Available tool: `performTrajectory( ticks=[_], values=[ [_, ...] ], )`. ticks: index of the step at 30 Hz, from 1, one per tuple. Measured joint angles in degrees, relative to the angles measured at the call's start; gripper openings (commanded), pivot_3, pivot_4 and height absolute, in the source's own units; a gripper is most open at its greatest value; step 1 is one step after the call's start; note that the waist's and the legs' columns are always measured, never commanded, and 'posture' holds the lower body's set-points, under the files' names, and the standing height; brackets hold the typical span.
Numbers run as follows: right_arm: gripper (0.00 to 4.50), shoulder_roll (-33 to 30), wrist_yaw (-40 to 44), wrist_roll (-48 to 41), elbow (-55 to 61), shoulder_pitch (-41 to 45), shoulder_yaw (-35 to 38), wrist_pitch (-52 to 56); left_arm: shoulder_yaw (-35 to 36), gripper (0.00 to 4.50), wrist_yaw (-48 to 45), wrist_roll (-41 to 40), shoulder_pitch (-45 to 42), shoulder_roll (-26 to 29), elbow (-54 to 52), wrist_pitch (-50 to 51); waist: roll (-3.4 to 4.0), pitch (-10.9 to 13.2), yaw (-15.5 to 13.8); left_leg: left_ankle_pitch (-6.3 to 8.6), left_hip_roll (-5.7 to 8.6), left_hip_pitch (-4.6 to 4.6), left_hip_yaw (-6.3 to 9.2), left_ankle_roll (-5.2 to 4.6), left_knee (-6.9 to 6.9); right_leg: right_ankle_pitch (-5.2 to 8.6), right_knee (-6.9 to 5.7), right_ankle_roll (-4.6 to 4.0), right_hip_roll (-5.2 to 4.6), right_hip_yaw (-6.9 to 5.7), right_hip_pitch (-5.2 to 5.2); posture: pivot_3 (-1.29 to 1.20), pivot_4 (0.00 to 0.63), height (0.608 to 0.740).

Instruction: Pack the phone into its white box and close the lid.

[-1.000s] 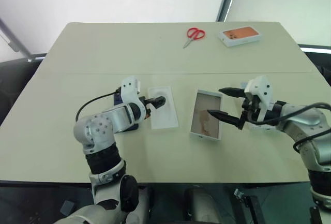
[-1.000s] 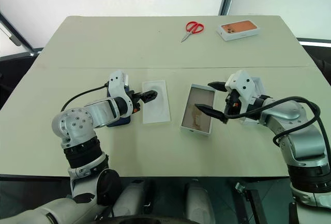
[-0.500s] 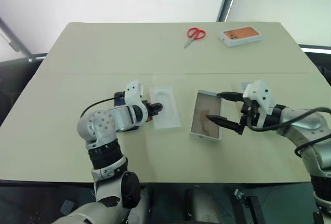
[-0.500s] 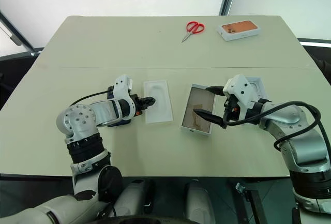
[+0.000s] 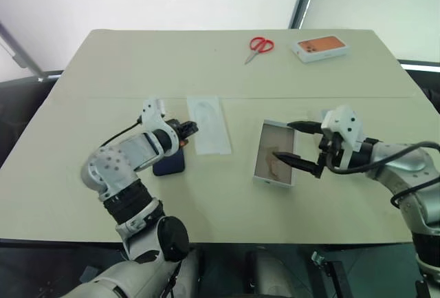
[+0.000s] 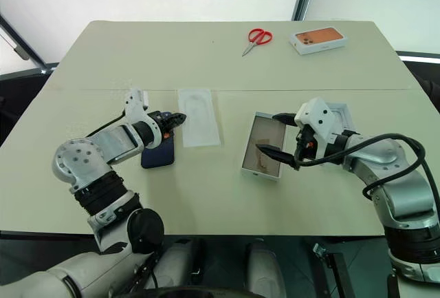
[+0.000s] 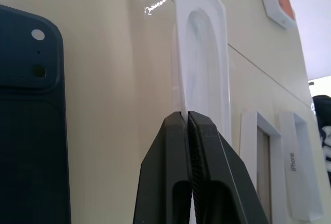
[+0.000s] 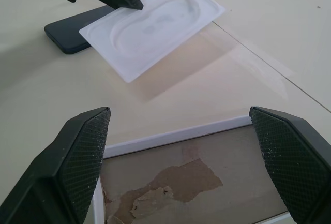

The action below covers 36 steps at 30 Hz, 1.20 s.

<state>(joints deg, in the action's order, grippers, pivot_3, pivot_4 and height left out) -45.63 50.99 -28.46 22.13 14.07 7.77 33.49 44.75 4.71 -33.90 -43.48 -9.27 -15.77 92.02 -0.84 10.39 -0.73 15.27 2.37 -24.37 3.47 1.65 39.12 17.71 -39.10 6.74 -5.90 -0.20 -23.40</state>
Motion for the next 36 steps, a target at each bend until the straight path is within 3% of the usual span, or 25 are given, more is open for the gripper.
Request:
performTrajectory(
  ticks=[8, 14, 21, 31, 36],
  values=[
    [4.5, -1.1, -0.1, 0.4, -1.1, -0.1, 0.8, -0.2, 2.7, 0.07, 0.4, -4.6, -2.1, -0.1, 3.8, 0.0, -0.09, 0.1, -0.1, 0.0, 0.02, 0.0, 0.01, 0.01, 0.01, 0.0, 0.0, 0.0, -0.01, -0.01, 0.02, 0.0, 0.15, 0.697],
    [4.5, -6.0, 1.2, 2.3, -5.0, -1.6, 4.6, -1.8, -10.3, 0.07, 0.8, -8.0, -2.2, -0.1, 8.4, 0.0, -0.12, 0.1, 0.0, 0.0, 0.03, 0.0, 0.01, 0.01, 0.0, 0.0, -0.01, 0.01, -0.02, 0.0, 0.02, 0.0, 0.15, 0.697],
    [4.5, -7.3, 2.0, 3.4, -5.8, -4.3, 6.1, -2.8, -22.7, 0.07, 0.0, -5.5, -4.7, -0.4, 19.0, -2.1, -0.11, 0.1, 0.0, -0.01, 0.01, 0.01, -0.02, 0.01, -0.01, -0.01, -0.02, 0.01, 0.0, 0.01, 0.0, 0.0, 0.15, 0.697],
    [4.5, -7.3, 0.4, 3.1, -2.6, -6.7, 7.1, -1.3, -27.0, 0.07, -1.9, -5.1, -7.1, -0.6, 26.7, -7.0, -0.11, 0.1, 0.0, -0.01, 0.01, 0.0, -0.01, 0.02, -0.01, 0.0, -0.01, 0.01, -0.01, 0.01, 0.0, 0.0, 0.15, 0.697],
    [4.5, -7.2, -0.4, 2.9, -2.1, -6.6, 7.0, -1.0, -27.7, 2.41, -2.8, -5.9, -7.2, -0.7, 26.9, -7.4, -0.11, 0.1, 0.0, -0.02, 0.01, 0.0, -0.01, 0.03, -0.01, -0.01, -0.01, 0.01, -0.01, 0.01, 0.0, 0.0, 0.15, 0.697]
  ],
)
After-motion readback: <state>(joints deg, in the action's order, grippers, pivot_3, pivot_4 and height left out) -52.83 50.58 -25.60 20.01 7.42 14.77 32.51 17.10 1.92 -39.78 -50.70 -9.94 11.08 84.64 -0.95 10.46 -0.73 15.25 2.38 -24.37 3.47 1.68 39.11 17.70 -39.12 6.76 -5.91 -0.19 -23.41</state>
